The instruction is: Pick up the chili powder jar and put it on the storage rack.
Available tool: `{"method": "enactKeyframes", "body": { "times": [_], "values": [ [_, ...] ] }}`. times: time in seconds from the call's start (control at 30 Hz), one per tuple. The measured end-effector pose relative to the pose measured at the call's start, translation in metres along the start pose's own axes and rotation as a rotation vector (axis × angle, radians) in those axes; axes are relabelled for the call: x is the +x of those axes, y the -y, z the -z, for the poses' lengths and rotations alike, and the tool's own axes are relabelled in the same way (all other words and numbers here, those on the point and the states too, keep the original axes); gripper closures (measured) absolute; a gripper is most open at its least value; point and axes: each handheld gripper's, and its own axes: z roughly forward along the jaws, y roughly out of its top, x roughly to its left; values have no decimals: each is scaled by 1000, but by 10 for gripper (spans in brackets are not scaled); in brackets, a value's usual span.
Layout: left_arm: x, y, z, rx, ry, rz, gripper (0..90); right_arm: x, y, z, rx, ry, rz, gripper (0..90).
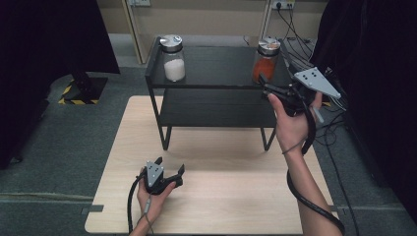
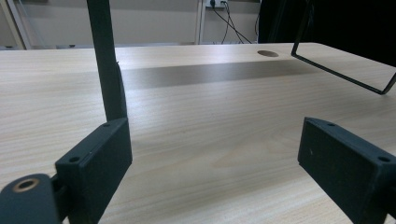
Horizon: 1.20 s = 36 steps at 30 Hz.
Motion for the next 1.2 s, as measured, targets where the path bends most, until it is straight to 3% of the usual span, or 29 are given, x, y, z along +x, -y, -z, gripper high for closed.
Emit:
{"method": "enactKeyframes", "body": {
  "times": [0.4,0.77,1.2],
  "values": [
    [0,1,0,-4,-1,2,95,0,18,26,-17,-20,-8,55],
    [-1,1,1,-6,-4,4,95,-3,45,51,-12,-23,-17,51],
    [0,1,1,-5,-6,11,94,-4,74,66,0,-33,-41,47]
  ]
}}
